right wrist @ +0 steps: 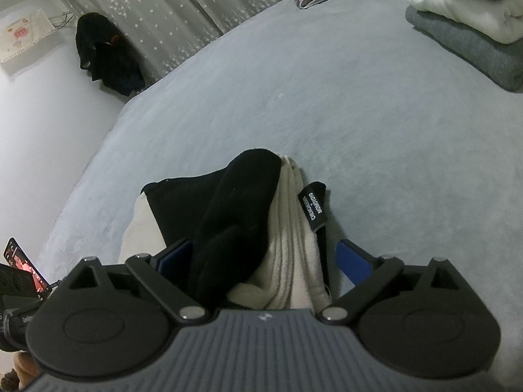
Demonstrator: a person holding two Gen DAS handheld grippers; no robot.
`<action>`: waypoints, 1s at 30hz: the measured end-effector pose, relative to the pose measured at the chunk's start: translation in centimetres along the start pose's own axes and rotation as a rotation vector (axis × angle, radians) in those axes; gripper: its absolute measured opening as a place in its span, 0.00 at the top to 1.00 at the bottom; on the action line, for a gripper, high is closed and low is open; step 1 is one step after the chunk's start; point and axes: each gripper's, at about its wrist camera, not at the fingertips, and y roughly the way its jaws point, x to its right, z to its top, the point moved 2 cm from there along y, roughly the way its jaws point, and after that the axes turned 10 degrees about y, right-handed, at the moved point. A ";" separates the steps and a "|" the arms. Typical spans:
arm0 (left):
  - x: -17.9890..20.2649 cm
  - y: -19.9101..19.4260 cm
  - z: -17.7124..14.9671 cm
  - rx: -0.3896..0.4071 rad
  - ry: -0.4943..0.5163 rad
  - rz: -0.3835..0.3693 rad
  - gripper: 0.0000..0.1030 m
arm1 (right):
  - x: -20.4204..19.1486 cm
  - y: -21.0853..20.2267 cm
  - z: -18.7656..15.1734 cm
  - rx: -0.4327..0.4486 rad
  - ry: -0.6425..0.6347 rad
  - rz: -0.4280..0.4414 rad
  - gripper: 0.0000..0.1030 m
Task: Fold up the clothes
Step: 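Carry the bundle with both tools toward the stack of folded clothes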
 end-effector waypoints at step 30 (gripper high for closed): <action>2.0 -1.6 0.8 0.058 0.067 0.007 0.40 | -1.2 -1.2 0.2 0.011 0.021 0.083 0.37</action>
